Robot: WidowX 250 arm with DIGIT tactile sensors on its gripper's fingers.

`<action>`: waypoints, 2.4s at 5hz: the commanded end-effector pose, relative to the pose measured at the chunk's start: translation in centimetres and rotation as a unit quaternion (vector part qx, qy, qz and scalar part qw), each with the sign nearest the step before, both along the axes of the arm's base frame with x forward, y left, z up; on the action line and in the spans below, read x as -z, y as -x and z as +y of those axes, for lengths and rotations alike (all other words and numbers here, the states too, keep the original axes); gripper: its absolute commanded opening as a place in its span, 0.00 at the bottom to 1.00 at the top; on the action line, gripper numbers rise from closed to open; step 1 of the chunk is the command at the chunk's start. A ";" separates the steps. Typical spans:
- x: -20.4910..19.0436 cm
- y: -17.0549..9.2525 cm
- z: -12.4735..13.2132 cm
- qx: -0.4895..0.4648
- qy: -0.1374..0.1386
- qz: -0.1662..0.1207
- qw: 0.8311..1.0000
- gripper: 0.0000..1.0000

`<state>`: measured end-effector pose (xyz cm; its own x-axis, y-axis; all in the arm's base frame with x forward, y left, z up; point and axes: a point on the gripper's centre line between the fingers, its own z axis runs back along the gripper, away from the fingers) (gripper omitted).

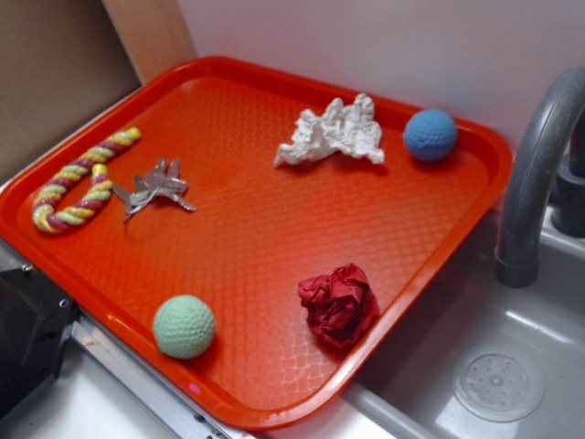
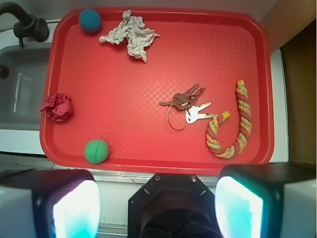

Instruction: Grab the red paper.

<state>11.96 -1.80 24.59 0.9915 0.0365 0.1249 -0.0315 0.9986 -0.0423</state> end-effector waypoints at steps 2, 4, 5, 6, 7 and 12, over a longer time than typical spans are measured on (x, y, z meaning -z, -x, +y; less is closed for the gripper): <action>1.3 -0.9 -0.1 0.077 -0.002 -0.049 0.996 1.00; 6.5 -6.6 -1.8 0.320 0.018 -0.133 0.938 1.00; 9.4 -8.9 -6.0 0.436 0.014 -0.142 0.888 1.00; 12.0 -9.3 -9.8 0.546 0.014 -0.132 0.827 1.00; 13.8 -8.0 -12.1 0.645 0.035 -0.120 0.754 1.00; 19.1 -6.7 -18.9 0.730 0.033 -0.065 0.680 1.00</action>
